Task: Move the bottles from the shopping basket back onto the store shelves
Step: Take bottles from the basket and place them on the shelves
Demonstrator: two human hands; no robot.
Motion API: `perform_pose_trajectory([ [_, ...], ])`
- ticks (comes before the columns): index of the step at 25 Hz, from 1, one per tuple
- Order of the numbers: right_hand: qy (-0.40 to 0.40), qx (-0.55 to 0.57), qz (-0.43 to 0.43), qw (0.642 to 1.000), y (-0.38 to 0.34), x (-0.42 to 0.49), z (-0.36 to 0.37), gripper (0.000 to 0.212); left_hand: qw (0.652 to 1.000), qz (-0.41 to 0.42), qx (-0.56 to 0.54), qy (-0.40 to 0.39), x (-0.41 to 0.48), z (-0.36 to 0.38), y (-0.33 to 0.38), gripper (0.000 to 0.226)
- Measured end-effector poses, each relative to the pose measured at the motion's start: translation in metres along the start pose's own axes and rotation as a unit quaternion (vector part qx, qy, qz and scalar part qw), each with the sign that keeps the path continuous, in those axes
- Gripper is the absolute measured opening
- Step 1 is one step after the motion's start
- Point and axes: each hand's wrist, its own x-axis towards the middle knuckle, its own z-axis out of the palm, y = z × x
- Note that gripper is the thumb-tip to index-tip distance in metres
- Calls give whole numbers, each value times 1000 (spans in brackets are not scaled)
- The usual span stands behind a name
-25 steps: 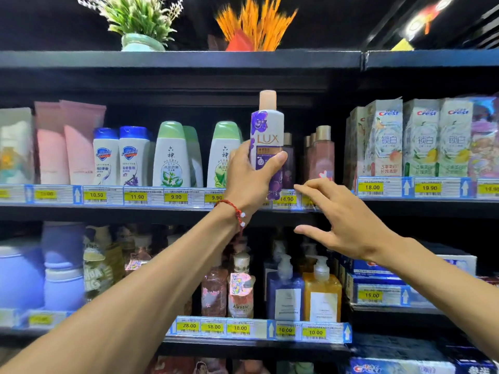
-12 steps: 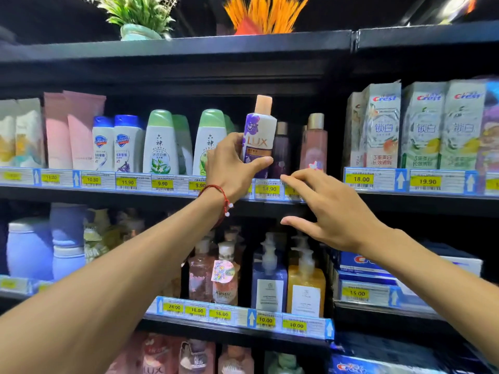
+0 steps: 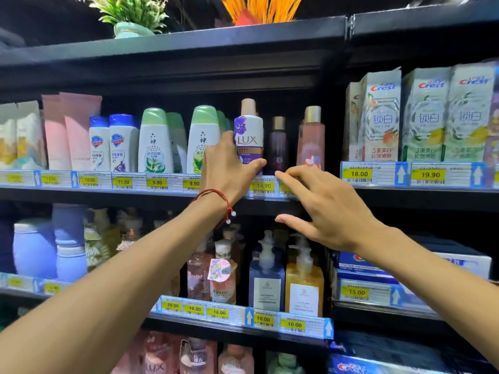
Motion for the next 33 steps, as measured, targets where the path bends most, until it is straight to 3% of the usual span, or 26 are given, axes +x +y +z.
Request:
perform_pose_trajectory([
  [5, -2, 0, 7, 1000, -2, -1, 1, 79, 998, 24, -46, 34, -10, -4, -1, 55],
  [12, 12, -6, 10, 1000, -3, -1, 3, 78, 1000, 0, 26, 6, -7, -2, 3, 42],
  [15, 14, -7, 16, 1000, -5, -2, 2, 78, 1000, 4, 5, 2, -12, 0, 2, 39],
  [20, 13, 13, 44, 999, -11, 0, 1, 76, 996, 86, -12, 2, -41, -10, 2, 59],
  [23, 36, 44, 77, 995, -23, -1, -4, 70, 985, 155, 73, -37, -60, -26, -7, 58],
  [26, 96, 67, 86, 989, -51, -7, -11, 59, 947, 230, 218, -53, -82, -50, -23, 55],
  [29, 112, 104, 104, 983, -93, -16, -11, 53, 923, 239, 288, -89, -118, -71, -43, 56],
  [33, 57, 130, 125, 982, -153, -35, -2, 55, 905, 210, 336, -154, -175, -106, -76, 60],
])
